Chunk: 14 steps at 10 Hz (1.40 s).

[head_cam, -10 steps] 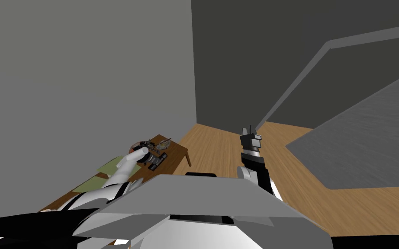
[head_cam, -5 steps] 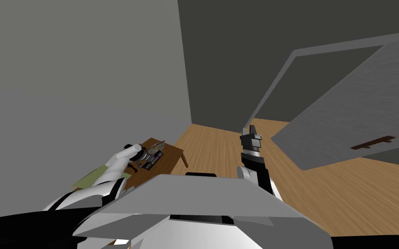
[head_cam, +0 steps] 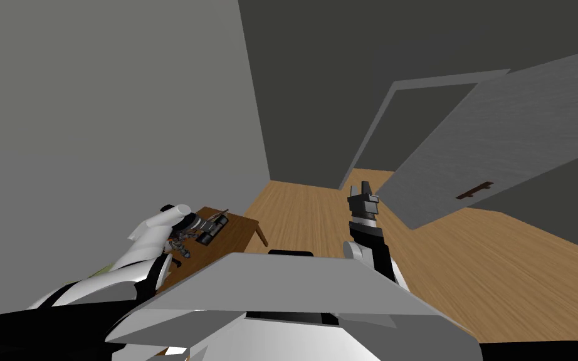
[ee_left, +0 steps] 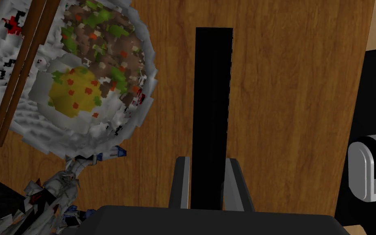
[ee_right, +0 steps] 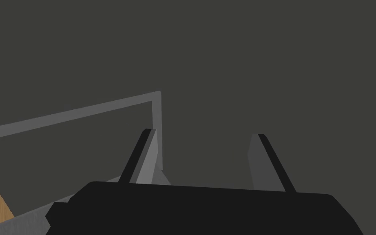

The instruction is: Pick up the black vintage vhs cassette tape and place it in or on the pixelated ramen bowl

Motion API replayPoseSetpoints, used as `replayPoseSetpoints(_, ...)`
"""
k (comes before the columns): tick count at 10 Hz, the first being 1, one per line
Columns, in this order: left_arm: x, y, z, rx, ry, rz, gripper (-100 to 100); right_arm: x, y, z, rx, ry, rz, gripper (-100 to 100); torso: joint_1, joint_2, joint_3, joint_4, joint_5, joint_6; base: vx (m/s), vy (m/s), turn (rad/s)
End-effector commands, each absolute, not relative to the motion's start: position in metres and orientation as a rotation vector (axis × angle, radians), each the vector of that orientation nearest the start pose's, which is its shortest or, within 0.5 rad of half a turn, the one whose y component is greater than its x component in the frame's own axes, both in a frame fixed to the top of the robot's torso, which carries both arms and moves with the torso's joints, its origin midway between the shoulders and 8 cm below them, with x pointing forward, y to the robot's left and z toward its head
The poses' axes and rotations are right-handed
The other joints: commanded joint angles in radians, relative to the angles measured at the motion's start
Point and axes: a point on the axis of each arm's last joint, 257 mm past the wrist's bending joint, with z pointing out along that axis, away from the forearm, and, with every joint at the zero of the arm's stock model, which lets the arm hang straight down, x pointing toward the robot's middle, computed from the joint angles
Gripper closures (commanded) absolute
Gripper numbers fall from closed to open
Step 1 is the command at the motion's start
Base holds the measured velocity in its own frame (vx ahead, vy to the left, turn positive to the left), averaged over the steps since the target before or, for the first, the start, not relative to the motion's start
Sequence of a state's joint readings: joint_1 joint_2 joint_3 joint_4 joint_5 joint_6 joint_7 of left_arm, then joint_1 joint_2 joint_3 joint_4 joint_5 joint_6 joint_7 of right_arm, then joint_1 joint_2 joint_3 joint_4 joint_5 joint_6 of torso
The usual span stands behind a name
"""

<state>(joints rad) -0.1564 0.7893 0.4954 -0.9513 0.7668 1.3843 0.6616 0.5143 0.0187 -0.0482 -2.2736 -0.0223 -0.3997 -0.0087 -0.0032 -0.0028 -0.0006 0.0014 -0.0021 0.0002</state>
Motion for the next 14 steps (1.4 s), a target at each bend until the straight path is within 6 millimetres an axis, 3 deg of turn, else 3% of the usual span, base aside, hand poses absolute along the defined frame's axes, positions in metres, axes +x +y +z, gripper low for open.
replayPoseSetpoints(1, 0.309, 0.604, -0.365, -3.116, 0.256, -0.392, 100, 0.355, -0.306, -0.002, 0.780, 0.655, 1.242, 0, 0.000, 0.000, 0.000, 0.000, 0.000, 0.000, 0.045, -0.022, -0.134)
replayPoseSetpoints(7, 0.297, 0.640, -0.320, -3.097, 0.184, -0.396, 100, 0.355, -0.306, -0.002, 0.780, 0.655, 1.242, 0, 0.001, -0.001, -0.001, 0.000, -0.001, 0.000, 0.057, -0.006, -0.100)
replayPoseSetpoints(14, 0.220, 0.674, -0.304, -3.122, 0.196, -0.148, 100, 0.355, -0.306, -0.002, 0.780, 0.655, 1.241, 0, 0.009, -0.003, -0.003, -0.002, 0.001, -0.001, 0.100, 0.080, 0.001)
